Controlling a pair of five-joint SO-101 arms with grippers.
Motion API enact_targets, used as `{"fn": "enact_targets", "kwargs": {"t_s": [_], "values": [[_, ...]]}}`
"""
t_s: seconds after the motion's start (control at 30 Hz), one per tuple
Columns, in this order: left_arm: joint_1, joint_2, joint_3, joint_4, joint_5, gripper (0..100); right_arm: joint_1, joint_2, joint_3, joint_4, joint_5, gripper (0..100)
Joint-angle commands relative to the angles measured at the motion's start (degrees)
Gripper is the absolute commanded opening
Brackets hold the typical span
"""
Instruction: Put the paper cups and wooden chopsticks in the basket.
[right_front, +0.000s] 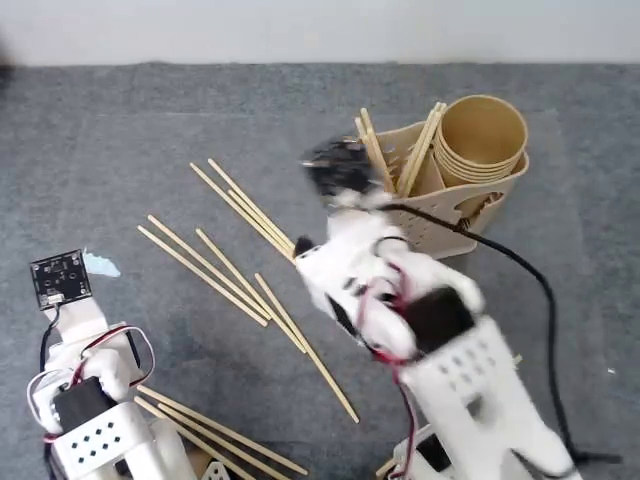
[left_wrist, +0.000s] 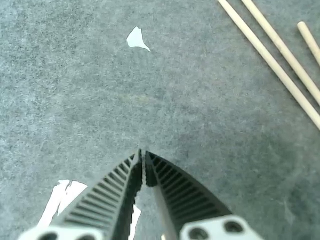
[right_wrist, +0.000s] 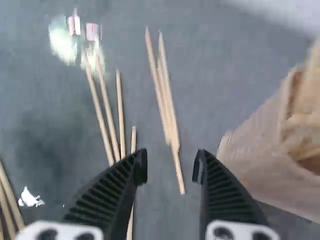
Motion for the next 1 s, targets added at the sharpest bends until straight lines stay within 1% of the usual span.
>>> {"fn": "enact_targets", "kwargs": {"t_s": [0.0, 0.1, 0.23, 0.43, 0.57, 0.97], "values": [[0.3, -0.7, -0.6, -1.1, 0.3, 1, -2.8, 7.8, 0.2, 0.5, -0.8, 15.4], [0.3, -0.7, -0.6, -1.1, 0.3, 1, -5.1, 14.5, 0.0, -0.7, -0.9, 15.4], [0.3, -0.7, -0.6, -1.1, 0.3, 1, -7.4, 22.3, 0.3, -6.5, -2.5, 15.5], [0.3, -0.7, -0.6, -1.1, 0.3, 1, -10.6, 32.0, -0.1, -14.9, -2.5, 15.5], [0.3, -0.7, -0.6, -1.1, 0.3, 1, -11.2, 37.3, -0.5, -20.7, -2.3, 15.5], [0.3, -0.7, -0.6, -1.1, 0.3, 1, -10.0, 53.7, -14.3, -21.4, -2.5, 15.5]]}}
